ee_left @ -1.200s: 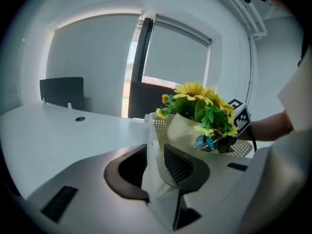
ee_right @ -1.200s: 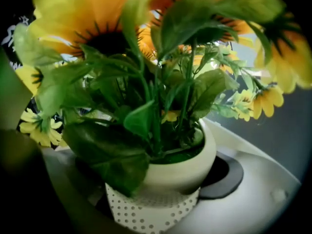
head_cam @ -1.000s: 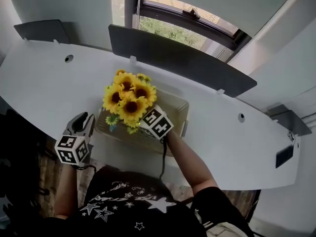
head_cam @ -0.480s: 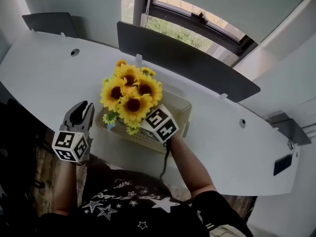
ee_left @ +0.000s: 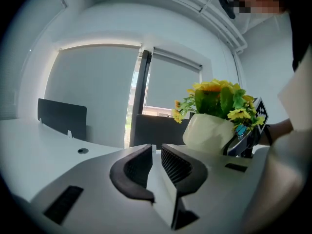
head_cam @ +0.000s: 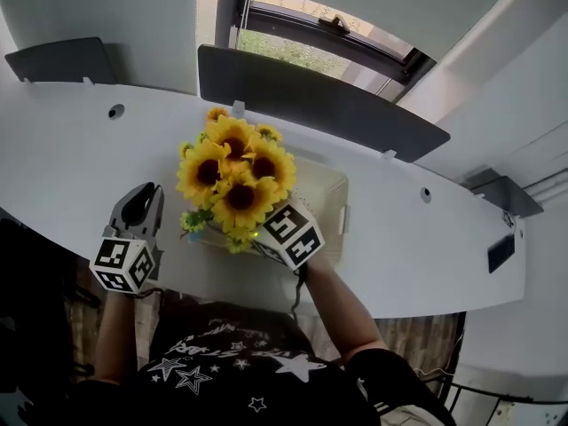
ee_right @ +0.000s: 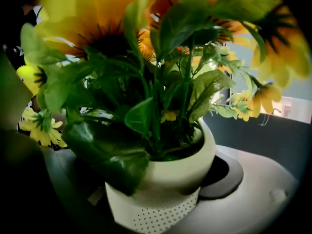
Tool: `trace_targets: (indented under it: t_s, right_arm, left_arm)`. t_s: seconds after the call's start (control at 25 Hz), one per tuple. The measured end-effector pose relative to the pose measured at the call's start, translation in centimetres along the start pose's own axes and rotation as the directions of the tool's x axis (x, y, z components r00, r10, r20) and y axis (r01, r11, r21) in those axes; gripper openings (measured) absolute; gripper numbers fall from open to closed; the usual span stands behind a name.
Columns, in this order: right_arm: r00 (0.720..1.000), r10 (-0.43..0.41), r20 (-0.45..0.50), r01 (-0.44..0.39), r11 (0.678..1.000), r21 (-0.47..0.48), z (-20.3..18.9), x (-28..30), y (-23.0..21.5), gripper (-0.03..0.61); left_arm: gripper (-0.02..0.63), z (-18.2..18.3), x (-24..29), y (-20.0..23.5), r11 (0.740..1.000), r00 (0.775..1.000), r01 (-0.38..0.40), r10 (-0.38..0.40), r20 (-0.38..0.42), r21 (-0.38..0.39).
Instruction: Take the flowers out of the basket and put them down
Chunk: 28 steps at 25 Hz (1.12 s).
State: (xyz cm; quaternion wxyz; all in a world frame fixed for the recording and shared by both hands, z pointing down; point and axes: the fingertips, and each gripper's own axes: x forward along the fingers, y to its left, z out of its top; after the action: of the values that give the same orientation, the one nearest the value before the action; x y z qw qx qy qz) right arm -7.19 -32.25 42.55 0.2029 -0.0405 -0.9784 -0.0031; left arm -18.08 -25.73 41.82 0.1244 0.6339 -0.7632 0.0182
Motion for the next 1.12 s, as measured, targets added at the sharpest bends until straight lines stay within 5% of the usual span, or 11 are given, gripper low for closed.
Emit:
trace_targets:
  t_s: [0.8,1.12]
  right_arm:
    - [0.978,-0.2,0.053,0.192,0.973,0.131,5.3,13.6,9.3,0.526]
    - [0.939,-0.341,0.043,0.333,0.934,0.133,2.8,19.1,11.8,0.528]
  left_arm:
    - [0.06,-0.8,-3.6,15.0,0.982,0.982,0.19,-0.189,-0.028,0.014]
    - [0.06,-4.1,-5.2,19.7,0.974,0.969,0.228,-0.226,-0.102,0.009]
